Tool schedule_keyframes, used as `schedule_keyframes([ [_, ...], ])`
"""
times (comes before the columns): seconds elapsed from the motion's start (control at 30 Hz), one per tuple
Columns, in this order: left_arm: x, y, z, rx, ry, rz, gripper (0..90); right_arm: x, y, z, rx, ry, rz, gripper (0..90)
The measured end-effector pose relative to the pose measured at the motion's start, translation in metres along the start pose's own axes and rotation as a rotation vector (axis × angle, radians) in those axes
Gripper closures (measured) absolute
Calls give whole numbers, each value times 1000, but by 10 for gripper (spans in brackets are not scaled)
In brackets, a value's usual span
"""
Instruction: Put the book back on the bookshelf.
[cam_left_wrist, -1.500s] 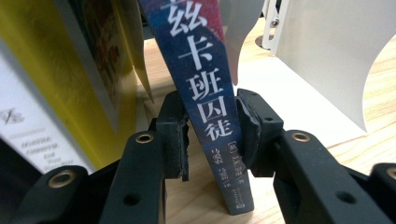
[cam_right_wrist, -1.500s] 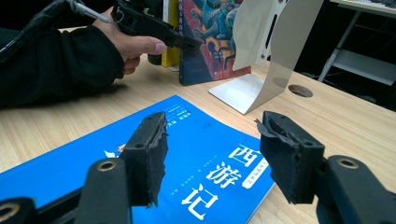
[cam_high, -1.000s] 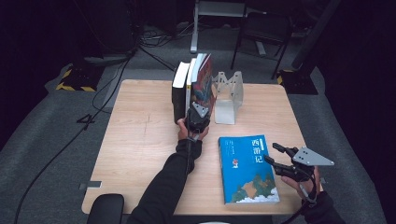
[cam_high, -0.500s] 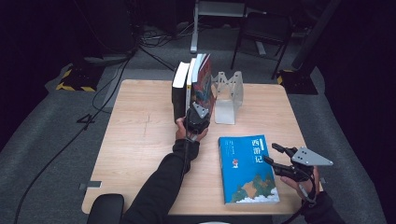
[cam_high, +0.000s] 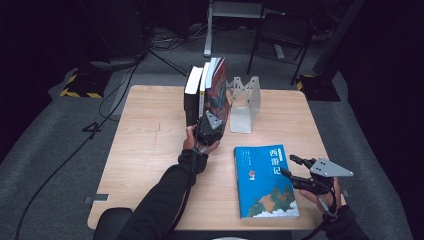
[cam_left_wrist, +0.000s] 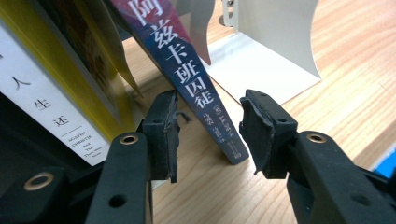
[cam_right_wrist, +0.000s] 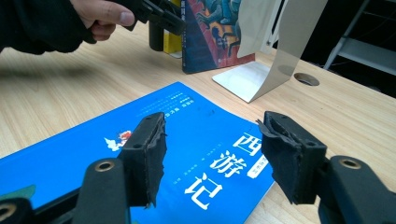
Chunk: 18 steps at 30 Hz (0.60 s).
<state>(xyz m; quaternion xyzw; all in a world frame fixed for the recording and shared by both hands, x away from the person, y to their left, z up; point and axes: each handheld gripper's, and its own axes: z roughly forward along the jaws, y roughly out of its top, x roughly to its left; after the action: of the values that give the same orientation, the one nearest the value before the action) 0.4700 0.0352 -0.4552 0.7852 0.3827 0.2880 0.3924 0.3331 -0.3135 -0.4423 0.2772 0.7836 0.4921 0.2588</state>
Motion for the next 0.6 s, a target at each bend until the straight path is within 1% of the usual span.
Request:
schedule_keyframes([
  [0.03, 0, 0, 0, 0, 0, 0, 556, 0, 0, 0, 0, 0, 0, 406],
  [0.07, 0, 0, -4, 3, -2, 28, 557, 0, 0, 1, 4, 2, -1, 406],
  [0.17, 0, 0, -6, 2, -9, 35, 555, 1, 0, 1, 7, 3, -2, 405],
  [0.2, 0, -2, -8, 1, -22, 44, 554, 1, 0, 1, 9, 4, -3, 405],
  [0.23, 0, -2, -8, 1, -22, 44, 552, 1, 0, 1, 9, 4, -3, 405],
  [0.33, -4, -4, -13, 5, -46, 84, 542, 1, 0, 0, 11, 7, -3, 404],
  [0.37, -5, -4, -16, 5, -58, 103, 542, 0, 0, 0, 11, 7, -3, 404],
  [0.47, -8, -8, -21, 13, -83, 137, 539, 1, -1, 1, 17, 9, -4, 403],
  [0.53, -9, -11, -25, 18, -113, 145, 531, 1, -1, 1, 21, 13, -3, 403],
  [0.6, -11, -14, -30, 24, -153, 160, 520, 2, -1, 1, 27, 16, -7, 401],
])
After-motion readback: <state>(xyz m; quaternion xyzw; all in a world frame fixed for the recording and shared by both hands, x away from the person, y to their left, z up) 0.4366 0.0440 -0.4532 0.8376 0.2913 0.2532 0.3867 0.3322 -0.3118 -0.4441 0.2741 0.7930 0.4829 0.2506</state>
